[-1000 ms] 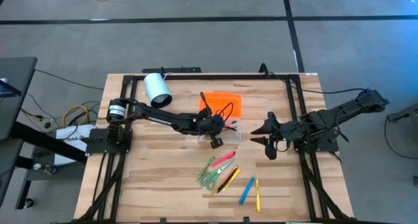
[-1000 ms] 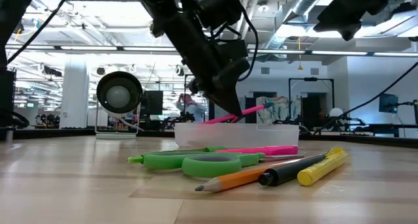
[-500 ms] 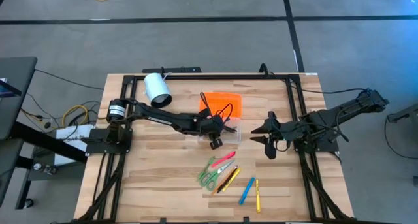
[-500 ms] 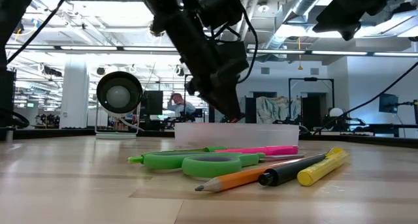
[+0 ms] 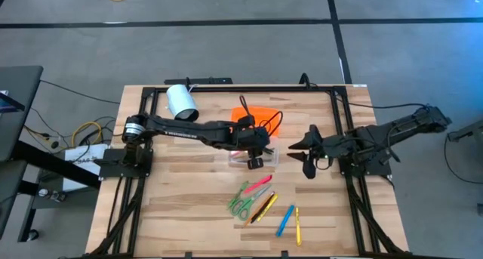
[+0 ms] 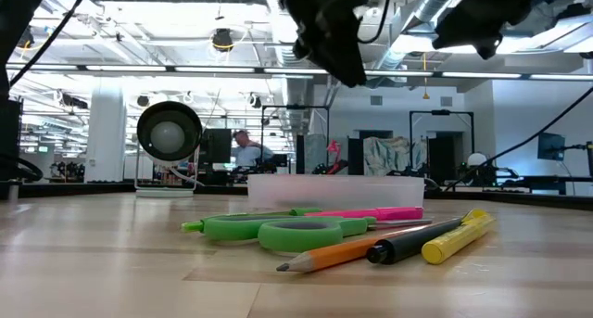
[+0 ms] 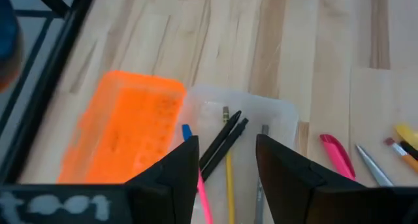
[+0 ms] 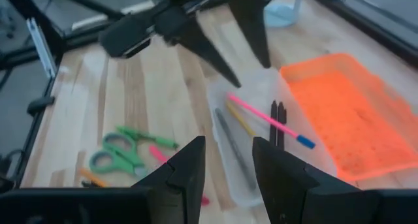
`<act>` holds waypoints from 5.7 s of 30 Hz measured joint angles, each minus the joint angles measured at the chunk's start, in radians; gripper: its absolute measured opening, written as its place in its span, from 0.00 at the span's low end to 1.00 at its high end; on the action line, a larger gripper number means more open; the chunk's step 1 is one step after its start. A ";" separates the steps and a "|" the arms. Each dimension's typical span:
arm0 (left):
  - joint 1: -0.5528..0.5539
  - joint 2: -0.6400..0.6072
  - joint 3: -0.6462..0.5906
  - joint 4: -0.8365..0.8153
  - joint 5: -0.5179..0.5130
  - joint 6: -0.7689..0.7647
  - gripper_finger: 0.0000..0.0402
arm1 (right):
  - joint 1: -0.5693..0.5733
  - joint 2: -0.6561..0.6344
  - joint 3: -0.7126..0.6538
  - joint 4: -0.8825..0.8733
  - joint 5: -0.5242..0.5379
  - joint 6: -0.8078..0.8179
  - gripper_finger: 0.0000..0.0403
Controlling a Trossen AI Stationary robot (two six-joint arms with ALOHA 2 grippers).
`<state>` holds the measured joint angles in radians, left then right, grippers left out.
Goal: Pick & place school supplies into a supply box
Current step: Put the right yellow pen into the orange supply box
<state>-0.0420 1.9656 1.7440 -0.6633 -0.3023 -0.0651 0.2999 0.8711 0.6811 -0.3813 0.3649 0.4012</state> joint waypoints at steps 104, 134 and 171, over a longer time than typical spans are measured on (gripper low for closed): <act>-0.082 -0.569 -0.768 0.131 0.097 0.013 0.35 | 0.509 0.950 0.470 -0.393 -0.290 1.663 0.30; -0.086 -0.568 -0.768 0.122 0.106 0.046 0.35 | 0.509 1.060 0.493 -0.347 -0.402 1.609 0.22; -0.070 -0.568 -0.768 0.216 0.054 -0.037 0.35 | 0.474 0.907 0.484 -0.743 -0.143 1.483 0.00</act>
<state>-0.1117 1.3972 0.9764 -0.4472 -0.2478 -0.1018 0.7737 1.7785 1.1656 -1.1247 0.2221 1.8841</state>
